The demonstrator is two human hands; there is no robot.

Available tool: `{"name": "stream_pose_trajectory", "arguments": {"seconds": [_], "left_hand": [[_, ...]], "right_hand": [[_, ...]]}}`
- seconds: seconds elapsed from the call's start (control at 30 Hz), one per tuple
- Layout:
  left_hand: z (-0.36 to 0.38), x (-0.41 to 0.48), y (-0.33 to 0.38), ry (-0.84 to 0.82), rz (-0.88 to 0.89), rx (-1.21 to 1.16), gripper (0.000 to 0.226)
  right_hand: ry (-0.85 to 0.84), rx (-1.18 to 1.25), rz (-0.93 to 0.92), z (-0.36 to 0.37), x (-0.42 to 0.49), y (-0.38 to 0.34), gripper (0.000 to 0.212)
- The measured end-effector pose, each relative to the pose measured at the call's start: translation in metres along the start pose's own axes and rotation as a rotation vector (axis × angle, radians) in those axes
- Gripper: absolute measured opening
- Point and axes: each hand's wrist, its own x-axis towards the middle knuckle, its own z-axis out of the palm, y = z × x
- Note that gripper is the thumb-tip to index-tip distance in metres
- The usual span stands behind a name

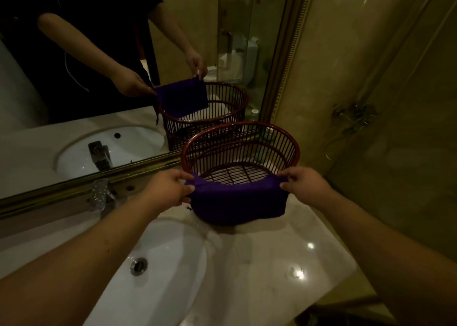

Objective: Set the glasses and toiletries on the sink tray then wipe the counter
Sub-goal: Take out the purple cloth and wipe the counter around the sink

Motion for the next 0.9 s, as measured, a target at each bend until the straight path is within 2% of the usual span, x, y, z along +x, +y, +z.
{"name": "stream_pose_trajectory", "arguments": {"seconds": [0.07,0.23,0.5,0.77,0.9], "left_hand": [[-0.009,-0.005,-0.001,0.030,0.079,0.120,0.014],[-0.038,-0.021,0.002,0.173,0.239,0.454,0.005],[-0.107,-0.067,0.003,0.491,0.453,0.720,0.010],[-0.207,-0.112,-0.049,0.510,0.276,0.638,0.015],[-0.247,-0.133,-0.087,0.558,0.178,0.584,0.008]], "right_hand": [[0.025,-0.135,-0.032,-0.009,-0.006,-0.007,0.019],[0.126,-0.375,-0.127,-0.022,-0.024,-0.042,0.011],[0.219,-0.395,-0.298,-0.011,-0.047,-0.121,0.019],[0.067,-0.150,-0.362,0.058,-0.058,-0.198,0.014],[-0.020,-0.015,-0.333,0.107,-0.061,-0.240,0.012]]}}
